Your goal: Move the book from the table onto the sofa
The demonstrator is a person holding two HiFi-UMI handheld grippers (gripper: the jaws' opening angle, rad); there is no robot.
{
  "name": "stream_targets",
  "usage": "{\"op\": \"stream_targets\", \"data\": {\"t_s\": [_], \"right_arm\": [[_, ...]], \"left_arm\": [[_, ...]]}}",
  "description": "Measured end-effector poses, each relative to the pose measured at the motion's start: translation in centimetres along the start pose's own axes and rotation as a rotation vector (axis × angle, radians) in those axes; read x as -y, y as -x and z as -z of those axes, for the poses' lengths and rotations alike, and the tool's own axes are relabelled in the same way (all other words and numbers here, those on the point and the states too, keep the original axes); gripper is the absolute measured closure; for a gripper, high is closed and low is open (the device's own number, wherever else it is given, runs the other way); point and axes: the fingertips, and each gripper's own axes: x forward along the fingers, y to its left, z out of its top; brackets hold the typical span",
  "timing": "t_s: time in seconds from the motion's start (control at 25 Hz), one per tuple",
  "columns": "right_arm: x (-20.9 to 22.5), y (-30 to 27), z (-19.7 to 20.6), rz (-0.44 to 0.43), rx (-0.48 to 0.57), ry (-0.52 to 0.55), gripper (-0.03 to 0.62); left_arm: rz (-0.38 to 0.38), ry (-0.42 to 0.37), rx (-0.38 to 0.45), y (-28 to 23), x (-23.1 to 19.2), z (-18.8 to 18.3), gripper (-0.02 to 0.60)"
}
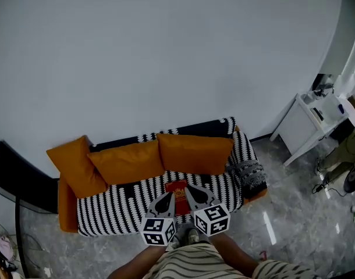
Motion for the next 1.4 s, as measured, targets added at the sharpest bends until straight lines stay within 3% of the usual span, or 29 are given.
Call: {"op": "stream_targets", "data": {"t_s": [0.48,0.8,1.4], "right_arm": [[1.6,0.4,-6.2,-0.007,0.123,0.034,0.58],[1.9,1.2,-8.6,-0.034,0.178,0.058,0.58],[1.8,0.8,-10.2,-0.103,0.233,0.051,0.58]], "left_arm": [[0.006,-0.065,0.147,-0.9,2.2,-7.1,0.575],[-0.003,-0.102,0.202,-1.2,3.6,-8.8,0.575],[-0.048,-0.073,0.242,-1.5,2.5,-10.9,0.575]]}}
